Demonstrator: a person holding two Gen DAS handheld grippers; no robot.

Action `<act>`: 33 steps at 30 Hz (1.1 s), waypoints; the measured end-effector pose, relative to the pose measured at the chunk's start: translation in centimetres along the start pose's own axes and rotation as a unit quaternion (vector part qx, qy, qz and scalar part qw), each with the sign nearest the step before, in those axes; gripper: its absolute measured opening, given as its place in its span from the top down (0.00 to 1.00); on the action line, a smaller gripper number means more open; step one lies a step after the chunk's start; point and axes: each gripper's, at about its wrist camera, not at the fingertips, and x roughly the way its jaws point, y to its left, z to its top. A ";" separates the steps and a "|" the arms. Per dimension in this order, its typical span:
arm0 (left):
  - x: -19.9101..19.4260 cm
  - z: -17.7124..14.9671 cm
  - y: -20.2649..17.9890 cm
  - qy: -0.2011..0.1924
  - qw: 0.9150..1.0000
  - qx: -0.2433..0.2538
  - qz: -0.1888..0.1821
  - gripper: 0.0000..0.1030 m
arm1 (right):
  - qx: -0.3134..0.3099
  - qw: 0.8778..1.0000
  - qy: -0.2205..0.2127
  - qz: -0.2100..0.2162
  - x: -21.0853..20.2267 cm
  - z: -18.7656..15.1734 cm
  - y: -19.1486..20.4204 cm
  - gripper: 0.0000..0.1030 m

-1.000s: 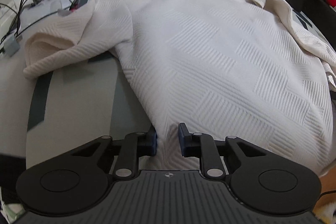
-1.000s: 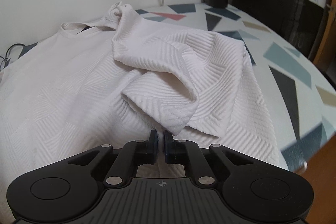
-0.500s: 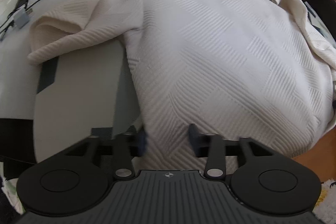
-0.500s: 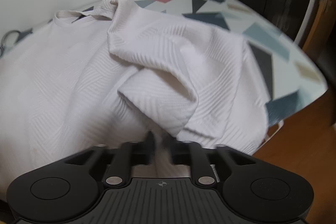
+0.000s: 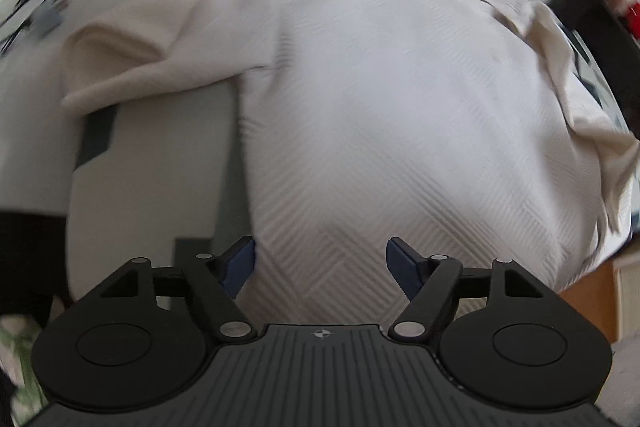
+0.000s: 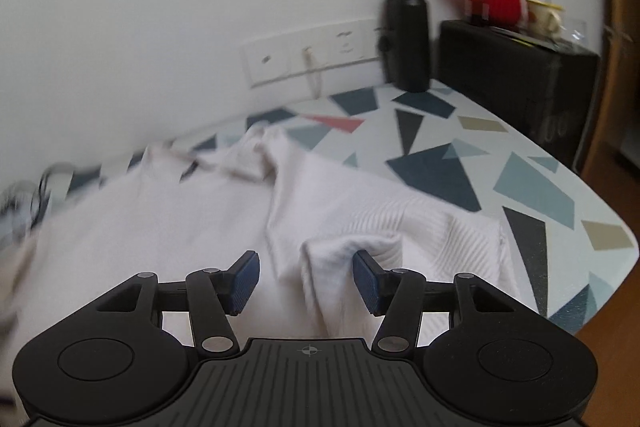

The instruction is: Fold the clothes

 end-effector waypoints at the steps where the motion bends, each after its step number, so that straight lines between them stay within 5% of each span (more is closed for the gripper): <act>1: -0.4 -0.1 0.5 0.000 1.000 -0.012 -0.002 0.29 | 0.016 1.000 -0.006 0.002 0.2 0.6 -0.1 0.52; 4: -1.8 -0.6 1.9 -0.013 0.999 -0.040 -0.006 0.22 | 0.050 0.998 -0.026 0.009 1.0 2.6 0.3 0.45; 7: -3.5 -1.1 2.5 -0.036 0.998 -0.058 -0.008 0.18 | 0.007 0.998 -0.060 -0.002 2.1 4.8 2.1 0.33; 10: -5.6 -1.0 1.8 -0.095 0.995 -0.030 -0.008 0.18 | -0.041 0.992 -0.109 -0.039 2.4 7.2 3.6 0.20; 12: -6.9 -0.7 0.9 -0.136 0.991 0.006 -0.006 0.16 | -0.018 0.992 -0.119 -0.035 2.5 9.3 3.6 0.17; 17: -9.1 3.8 -4.9 -0.215 0.968 0.130 -0.019 0.15 | 0.004 0.997 -0.078 -0.003 3.6 13.5 4.4 0.17; 23: -9.9 9.1 -10.5 -0.300 0.940 0.104 -0.121 0.05 | -0.075 0.995 -0.065 0.013 4.6 14.0 6.3 0.06; 25: -8.5 10.6 -12.4 -0.299 0.940 0.098 -0.135 0.04 | -0.112 0.993 -0.032 -0.013 6.8 12.1 6.5 0.07; 28: -4.7 12.6 -15.5 -0.251 0.952 0.120 -0.127 0.04 | -0.151 0.987 0.056 -0.017 11.1 7.8 6.1 0.14; 33: 3.5 12.3 -18.7 -0.171 0.960 0.209 -0.075 0.04 | -0.184 0.968 0.171 -0.010 17.1 2.0 4.5 0.35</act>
